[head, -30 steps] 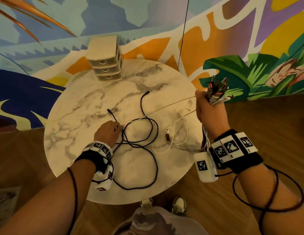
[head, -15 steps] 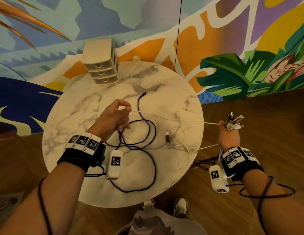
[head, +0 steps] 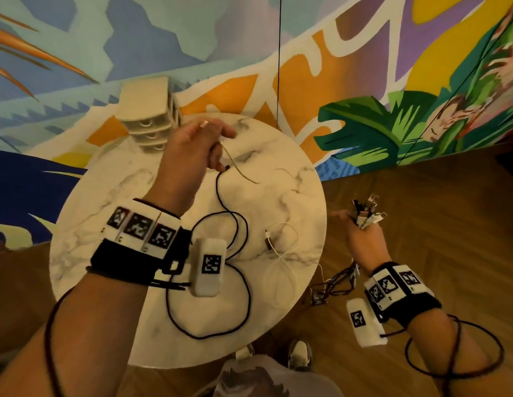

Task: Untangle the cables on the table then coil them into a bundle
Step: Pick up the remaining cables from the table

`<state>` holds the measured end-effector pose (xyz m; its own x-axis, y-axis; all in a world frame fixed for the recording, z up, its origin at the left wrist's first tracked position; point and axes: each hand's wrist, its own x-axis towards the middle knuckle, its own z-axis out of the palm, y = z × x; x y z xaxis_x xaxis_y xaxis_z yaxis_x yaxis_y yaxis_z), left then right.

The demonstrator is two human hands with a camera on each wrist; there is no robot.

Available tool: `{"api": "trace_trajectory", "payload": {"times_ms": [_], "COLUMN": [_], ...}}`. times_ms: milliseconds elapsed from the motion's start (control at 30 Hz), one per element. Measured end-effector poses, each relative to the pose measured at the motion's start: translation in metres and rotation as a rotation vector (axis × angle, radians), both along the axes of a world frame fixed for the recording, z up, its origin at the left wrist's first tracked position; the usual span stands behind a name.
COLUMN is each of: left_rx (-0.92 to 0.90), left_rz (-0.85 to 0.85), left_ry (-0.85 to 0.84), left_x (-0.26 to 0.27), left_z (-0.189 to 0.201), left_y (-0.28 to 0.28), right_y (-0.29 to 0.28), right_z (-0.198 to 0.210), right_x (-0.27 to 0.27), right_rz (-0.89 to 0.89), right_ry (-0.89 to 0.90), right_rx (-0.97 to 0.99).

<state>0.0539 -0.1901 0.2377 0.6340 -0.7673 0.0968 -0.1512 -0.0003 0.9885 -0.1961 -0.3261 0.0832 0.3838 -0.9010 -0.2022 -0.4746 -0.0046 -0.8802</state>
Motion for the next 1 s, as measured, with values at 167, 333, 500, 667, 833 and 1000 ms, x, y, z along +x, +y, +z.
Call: {"api": "trace_trajectory", "payload": {"times_ms": [167, 333, 500, 667, 833, 1000], "left_rx": [0.374, 0.527, 0.506, 0.452, 0.413, 0.329], "left_rz": [-0.382, -0.572, -0.586, -0.559, -0.59, -0.502], "left_ry": [-0.358, -0.376, -0.43, -0.381, -0.333, -0.635], "left_x": [-0.055, -0.084, -0.09, -0.092, -0.094, -0.095], "left_z": [-0.025, -0.043, -0.041, -0.037, -0.04, -0.04], "left_y": [-0.026, -0.026, -0.021, -0.02, -0.017, -0.018], "right_y": [0.03, 0.055, 0.057, 0.062, 0.064, 0.058], "right_z": [0.047, 0.047, 0.052, 0.069, 0.079, 0.059], "right_x": [0.038, 0.042, 0.038, 0.04, 0.044, 0.043], "right_rz": [0.237, 0.35, 0.364, 0.378, 0.318, 0.287], "right_ry": [-0.269, -0.354, -0.339, -0.333, -0.285, -0.14], "right_rx": [0.056, 0.134, 0.161, 0.093, 0.054, -0.085]}}
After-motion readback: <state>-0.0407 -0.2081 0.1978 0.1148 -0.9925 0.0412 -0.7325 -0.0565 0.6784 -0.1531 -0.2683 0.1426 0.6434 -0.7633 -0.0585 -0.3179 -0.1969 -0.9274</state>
